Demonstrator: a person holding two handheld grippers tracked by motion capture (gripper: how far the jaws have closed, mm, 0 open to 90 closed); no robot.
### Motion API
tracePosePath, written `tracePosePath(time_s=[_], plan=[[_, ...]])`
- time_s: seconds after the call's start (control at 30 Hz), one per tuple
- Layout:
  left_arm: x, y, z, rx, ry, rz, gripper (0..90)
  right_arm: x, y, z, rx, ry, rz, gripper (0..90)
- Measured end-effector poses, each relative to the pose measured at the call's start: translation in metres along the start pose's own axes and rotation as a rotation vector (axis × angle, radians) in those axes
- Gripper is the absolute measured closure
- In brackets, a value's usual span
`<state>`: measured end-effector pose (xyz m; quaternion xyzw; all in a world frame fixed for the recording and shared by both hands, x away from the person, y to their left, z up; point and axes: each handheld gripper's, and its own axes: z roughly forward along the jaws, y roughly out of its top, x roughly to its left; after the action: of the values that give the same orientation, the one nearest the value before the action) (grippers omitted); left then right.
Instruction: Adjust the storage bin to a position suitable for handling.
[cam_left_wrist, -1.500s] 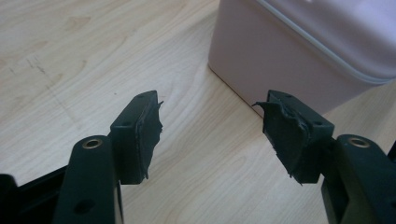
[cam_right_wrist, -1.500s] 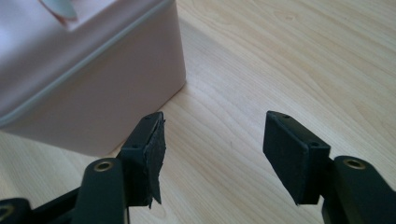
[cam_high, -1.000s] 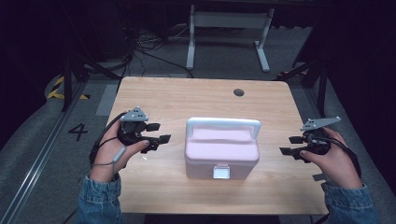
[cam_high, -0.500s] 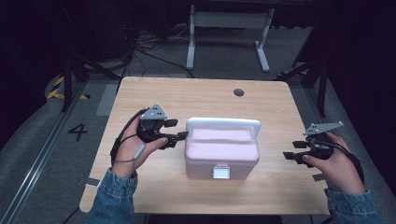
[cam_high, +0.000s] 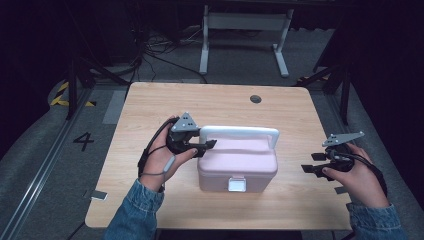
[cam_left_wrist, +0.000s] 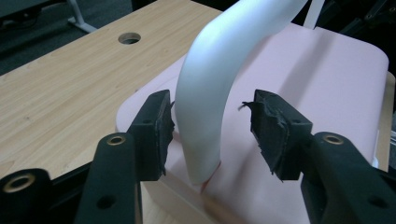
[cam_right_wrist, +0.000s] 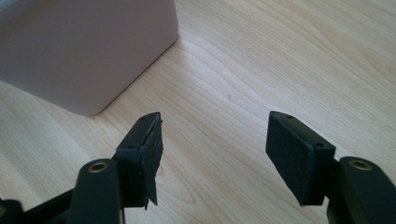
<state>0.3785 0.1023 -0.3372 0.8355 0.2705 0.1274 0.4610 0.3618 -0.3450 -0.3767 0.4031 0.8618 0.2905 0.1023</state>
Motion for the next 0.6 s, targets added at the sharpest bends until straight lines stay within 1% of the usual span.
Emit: tracePosePath(time_s=[0.03, 0.07, 0.1, 0.13, 0.17, 0.2, 0.23, 0.33, 0.37, 0.4, 0.43, 0.5, 0.53, 0.6], plan=[[0.0, 0.001, 0.002, 0.006, 0.017, 0.017, 51.1, 0.0, 0.0, 0.001, -0.001, 0.003, -0.001, 37.3], [-0.001, 0.001, 0.003, 0.02, 0.048, 0.048, 55.8, 0.001, 0.001, 0.002, 0.0, 0.008, -0.005, 37.5], [-0.002, 0.001, 0.004, 0.031, 0.067, 0.058, 55.8, 0.001, 0.001, 0.002, 0.0, 0.008, -0.005, 37.5], [-0.002, 0.002, 0.006, 0.039, 0.08, 0.08, 58.5, 0.001, 0.002, 0.001, -0.003, 0.01, -0.01, 37.5], [-0.003, 0.003, 0.007, 0.035, 0.08, 0.085, 62.5, 0.002, 0.003, 0.0, -0.008, 0.012, -0.013, 37.5], [-0.004, 0.004, 0.007, 0.028, 0.077, 0.082, 66.4, 0.003, 0.003, -0.003, -0.018, 0.012, -0.016, 37.5], [-0.005, 0.005, 0.007, 0.01, 0.078, 0.084, 66.4, 0.003, 0.003, -0.003, -0.018, 0.012, -0.016, 37.5], [-0.007, 0.01, 0.005, -0.017, 0.077, 0.078, 73.3, 0.002, 0.003, -0.009, -0.031, 0.005, -0.015, 37.5], [-0.007, 0.011, 0.005, -0.014, 0.08, 0.074, 74.2, 0.002, 0.003, -0.01, -0.034, 0.0, -0.014, 37.6], [-0.006, 0.012, 0.005, 0.004, 0.084, 0.08, 74.2, 0.002, 0.002, -0.011, -0.037, -0.002, -0.016, 37.6], [-0.006, 0.012, 0.005, 0.003, 0.082, 0.079, 74.4, 0.002, 0.002, -0.012, -0.04, 0.002, -0.017, 37.6], [-0.004, 0.013, 0.005, 0.008, 0.068, 0.071, 74.5, 0.002, 0.002, -0.013, -0.045, 0.006, -0.017, 37.6], [-0.003, 0.014, 0.005, 0.008, 0.058, 0.057, 74.5, 0.002, 0.002, -0.013, -0.048, 0.01, -0.018, 37.6], [-0.002, 0.017, 0.004, 0.013, 0.048, 0.055, 74.5, 0.002, 0.002, -0.014, -0.051, 0.012, -0.023, 37.6]])
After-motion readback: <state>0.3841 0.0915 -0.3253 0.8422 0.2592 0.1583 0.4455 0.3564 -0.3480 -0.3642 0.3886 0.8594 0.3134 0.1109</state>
